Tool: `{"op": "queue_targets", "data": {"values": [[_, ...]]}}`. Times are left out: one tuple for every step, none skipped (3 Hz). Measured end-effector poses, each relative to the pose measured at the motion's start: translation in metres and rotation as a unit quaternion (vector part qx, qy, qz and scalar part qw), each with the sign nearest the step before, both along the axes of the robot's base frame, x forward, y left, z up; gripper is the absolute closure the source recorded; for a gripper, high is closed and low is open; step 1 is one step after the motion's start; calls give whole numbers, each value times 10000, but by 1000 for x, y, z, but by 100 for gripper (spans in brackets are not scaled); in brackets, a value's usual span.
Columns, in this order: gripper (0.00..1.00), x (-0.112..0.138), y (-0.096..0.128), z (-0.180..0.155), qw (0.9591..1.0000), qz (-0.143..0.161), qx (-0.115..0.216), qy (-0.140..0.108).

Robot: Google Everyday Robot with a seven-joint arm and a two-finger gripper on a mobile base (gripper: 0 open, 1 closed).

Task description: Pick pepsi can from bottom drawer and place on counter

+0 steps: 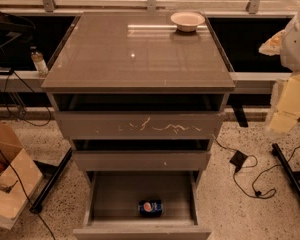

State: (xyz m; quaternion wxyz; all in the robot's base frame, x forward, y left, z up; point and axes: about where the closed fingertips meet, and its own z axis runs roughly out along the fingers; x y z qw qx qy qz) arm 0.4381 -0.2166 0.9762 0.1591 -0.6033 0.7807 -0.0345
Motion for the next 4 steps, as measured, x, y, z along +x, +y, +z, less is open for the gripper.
{"op": "queue_targets", "data": {"values": [[0,0,0,0,10000,0,1,0],[0,1,13,-20,9992,44,339,188],[0,0,41,-53,9943,126,958,449],[0,-4,77,-85,9853,311,1543,662]]}}
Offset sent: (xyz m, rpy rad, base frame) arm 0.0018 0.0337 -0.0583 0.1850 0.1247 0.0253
